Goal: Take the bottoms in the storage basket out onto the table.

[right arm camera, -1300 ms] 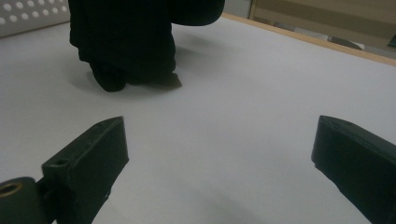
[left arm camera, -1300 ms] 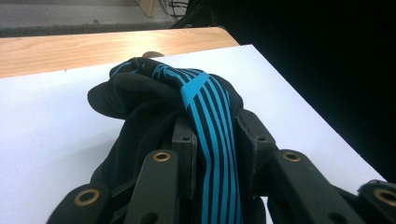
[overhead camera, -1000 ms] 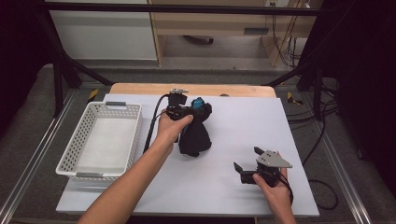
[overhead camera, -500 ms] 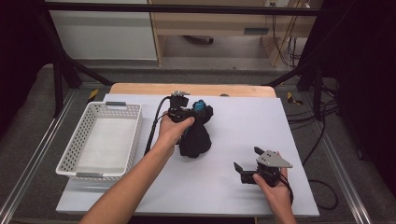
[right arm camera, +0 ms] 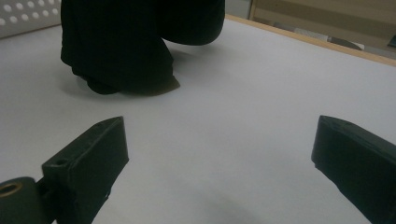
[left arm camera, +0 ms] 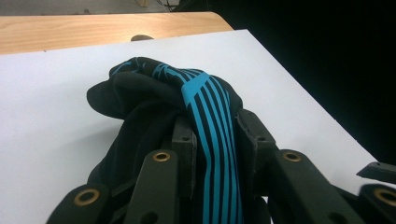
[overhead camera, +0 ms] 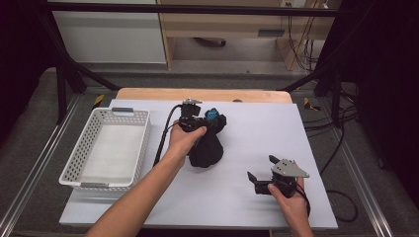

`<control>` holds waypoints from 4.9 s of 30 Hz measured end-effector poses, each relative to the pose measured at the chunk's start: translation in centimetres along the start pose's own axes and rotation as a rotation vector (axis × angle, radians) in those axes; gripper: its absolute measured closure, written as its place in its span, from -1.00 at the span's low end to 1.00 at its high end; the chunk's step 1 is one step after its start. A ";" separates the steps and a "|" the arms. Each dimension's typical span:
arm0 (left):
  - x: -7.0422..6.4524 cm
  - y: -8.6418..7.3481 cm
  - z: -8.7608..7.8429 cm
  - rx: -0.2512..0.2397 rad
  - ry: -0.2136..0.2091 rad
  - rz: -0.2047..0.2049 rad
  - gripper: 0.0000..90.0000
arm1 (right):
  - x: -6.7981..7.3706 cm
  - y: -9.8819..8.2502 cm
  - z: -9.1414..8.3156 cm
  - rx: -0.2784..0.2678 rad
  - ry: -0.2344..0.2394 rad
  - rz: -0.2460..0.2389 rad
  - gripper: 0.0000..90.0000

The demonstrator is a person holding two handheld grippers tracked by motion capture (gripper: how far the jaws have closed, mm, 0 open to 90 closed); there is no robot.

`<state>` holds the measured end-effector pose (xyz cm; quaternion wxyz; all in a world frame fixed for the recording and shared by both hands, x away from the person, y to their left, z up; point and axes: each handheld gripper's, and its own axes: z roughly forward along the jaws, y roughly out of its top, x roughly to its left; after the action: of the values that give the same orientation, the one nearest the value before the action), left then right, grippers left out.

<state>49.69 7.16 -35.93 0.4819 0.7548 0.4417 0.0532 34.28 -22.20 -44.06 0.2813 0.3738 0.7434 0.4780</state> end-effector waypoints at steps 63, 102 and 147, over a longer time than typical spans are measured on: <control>-1.4 -6.8 4.0 0.080 -0.059 0.019 0.58 | 0.0 0.0 0.1 0.003 0.000 -0.004 -0.91; 0.2 -8.2 3.3 0.067 0.001 0.069 0.43 | 0.1 -0.1 0.0 0.000 -0.009 0.006 -0.91; -3.8 -3.6 -3.9 -0.120 0.037 0.288 -0.80 | -0.2 0.0 -0.7 -0.012 -0.039 0.028 -0.91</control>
<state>43.25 7.63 -35.31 0.5053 0.7792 0.3337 0.1619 33.79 -22.70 -43.76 0.2913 0.3919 0.7295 0.4790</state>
